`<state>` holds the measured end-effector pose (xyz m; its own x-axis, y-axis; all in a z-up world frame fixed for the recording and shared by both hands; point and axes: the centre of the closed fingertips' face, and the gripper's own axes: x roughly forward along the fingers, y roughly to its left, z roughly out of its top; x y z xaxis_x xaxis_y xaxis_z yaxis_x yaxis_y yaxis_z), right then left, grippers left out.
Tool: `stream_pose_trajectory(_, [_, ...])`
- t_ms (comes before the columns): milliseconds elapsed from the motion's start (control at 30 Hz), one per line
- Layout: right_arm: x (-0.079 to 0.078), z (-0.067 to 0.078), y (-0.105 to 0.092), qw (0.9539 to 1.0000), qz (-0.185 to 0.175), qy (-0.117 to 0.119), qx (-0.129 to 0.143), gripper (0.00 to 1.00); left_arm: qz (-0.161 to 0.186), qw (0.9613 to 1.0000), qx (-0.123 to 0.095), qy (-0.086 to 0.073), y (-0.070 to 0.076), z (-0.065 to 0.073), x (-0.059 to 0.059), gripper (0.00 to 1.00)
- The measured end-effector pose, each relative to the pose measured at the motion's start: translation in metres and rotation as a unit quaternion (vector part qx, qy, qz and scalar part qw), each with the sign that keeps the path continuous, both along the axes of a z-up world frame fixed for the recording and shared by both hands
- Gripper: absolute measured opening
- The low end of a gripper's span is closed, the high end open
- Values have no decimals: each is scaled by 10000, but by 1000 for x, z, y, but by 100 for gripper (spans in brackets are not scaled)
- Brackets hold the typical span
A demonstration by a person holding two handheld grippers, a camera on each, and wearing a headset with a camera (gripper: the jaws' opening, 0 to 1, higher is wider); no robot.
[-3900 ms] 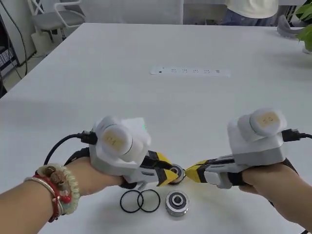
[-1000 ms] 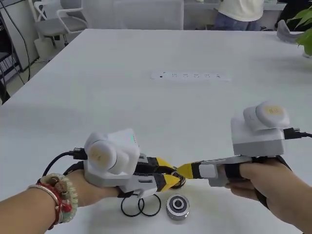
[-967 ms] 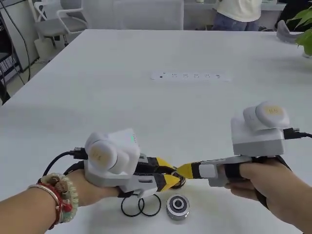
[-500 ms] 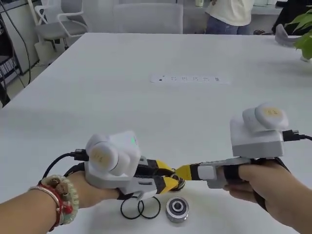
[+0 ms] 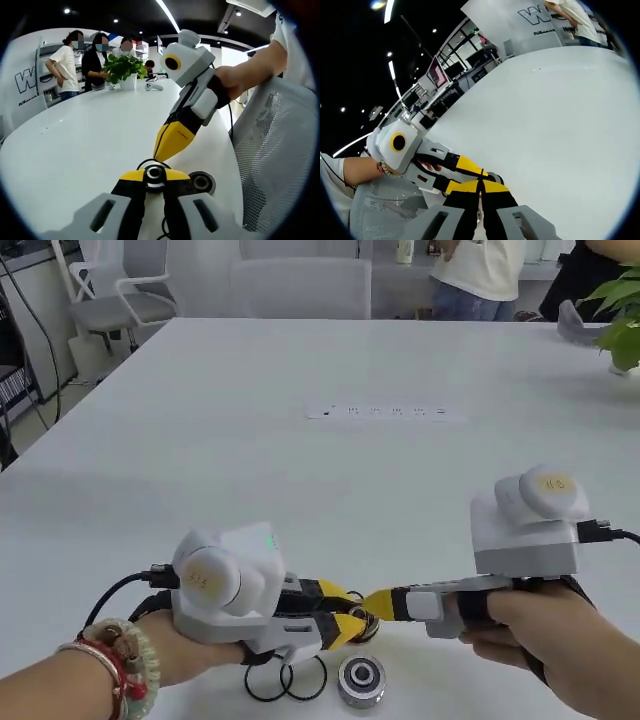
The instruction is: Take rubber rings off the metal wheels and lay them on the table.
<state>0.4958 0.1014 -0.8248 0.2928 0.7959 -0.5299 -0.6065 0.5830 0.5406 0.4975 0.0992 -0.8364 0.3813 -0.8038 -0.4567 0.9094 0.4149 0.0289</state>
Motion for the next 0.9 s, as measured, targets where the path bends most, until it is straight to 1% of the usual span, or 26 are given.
stream_pose_trajectory(33, [0,-1,-1,10000,-11,1,-14,0,36,10000,2,50,0,0,0,8])
stream_pose_trajectory(133, [1,0,-4,10000,-56,5,6,0,3,9999,163,47,-1,0,0,8])
stream_pose_trajectory(200, [2,0,-5,10000,-87,21,14,0,10,9998,190,74,-1,0,0,8])
stream_pose_trajectory(267, [1,-1,-6,9999,-106,31,5,0,46,9997,212,139,0,0,0,8])
stream_pose_trajectory(333, [1,-1,-6,9999,-114,37,0,0,-12,9995,306,79,0,-1,0,8])
stream_pose_trajectory(500, [1,1,-6,9999,-123,40,14,0,-49,9991,394,140,2,0,-1,8])
stream_pose_trajectory(667, [1,3,-6,9999,-109,8,13,0,-106,9986,514,101,4,1,-1,8])
stream_pose_trajectory(767, [1,5,-6,9999,-127,20,51,0,-109,9987,498,84,4,5,-1,9])
stream_pose_trajectory(800, [1,6,-5,9998,-168,67,106,0,-126,9987,486,94,4,6,-2,9])
stream_pose_trajectory(900, [2,7,-6,9996,-193,91,162,0,-188,9985,506,11,3,11,-3,9])
